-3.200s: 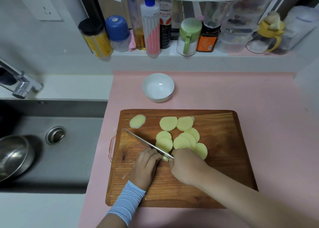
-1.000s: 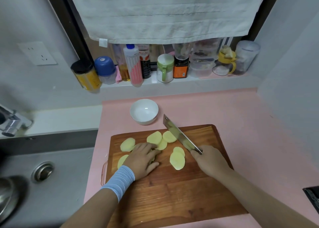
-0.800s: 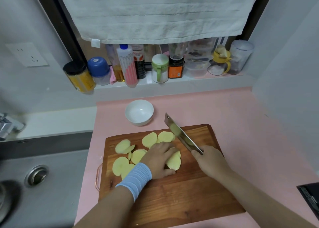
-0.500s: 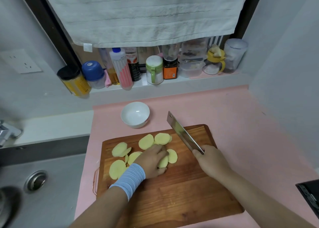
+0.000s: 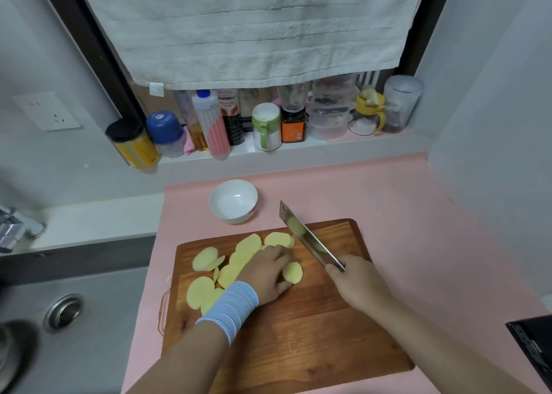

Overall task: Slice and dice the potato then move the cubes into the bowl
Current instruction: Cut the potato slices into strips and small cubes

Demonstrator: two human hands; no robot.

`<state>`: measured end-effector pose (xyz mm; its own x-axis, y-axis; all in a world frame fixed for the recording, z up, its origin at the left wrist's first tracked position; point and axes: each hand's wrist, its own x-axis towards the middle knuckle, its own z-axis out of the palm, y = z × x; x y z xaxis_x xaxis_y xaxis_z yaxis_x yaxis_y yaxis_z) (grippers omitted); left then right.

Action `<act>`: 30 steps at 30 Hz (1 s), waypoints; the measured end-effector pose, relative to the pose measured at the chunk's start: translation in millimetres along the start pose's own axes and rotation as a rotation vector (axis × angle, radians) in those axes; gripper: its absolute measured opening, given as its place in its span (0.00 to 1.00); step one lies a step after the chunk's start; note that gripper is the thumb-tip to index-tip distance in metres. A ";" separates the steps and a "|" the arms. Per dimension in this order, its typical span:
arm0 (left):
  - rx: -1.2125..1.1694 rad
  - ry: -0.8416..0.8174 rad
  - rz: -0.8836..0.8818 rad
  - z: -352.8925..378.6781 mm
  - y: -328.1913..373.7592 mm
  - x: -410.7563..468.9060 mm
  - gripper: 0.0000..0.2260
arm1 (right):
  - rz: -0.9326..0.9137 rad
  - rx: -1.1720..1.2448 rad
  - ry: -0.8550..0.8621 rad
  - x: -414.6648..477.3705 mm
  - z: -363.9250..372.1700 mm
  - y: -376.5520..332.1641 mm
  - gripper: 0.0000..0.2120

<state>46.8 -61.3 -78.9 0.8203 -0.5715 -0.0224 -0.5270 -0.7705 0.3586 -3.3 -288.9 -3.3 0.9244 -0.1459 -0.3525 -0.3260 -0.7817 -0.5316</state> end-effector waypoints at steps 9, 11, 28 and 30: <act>-0.201 0.038 -0.230 16.3 30.1 -0.5 0.12 | -0.011 0.028 0.008 -19.7 -10.0 32.4 0.12; -0.329 0.064 -0.349 18.7 37.8 -10.0 0.09 | -0.024 0.017 -0.010 -23.8 -8.9 36.3 0.12; -0.189 0.272 -0.163 66.4 45.3 -73.6 0.18 | -0.119 -0.160 -0.143 -69.4 12.8 49.8 0.14; -0.173 0.341 -0.149 72.6 50.2 -74.7 0.16 | -0.133 -0.180 -0.146 -71.4 12.0 50.1 0.14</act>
<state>-57.1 -77.8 -127.0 0.9270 -0.3081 0.2140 -0.3751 -0.7622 0.5276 -88.1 -310.4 -14.1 0.9140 0.0442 -0.4032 -0.1513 -0.8852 -0.4400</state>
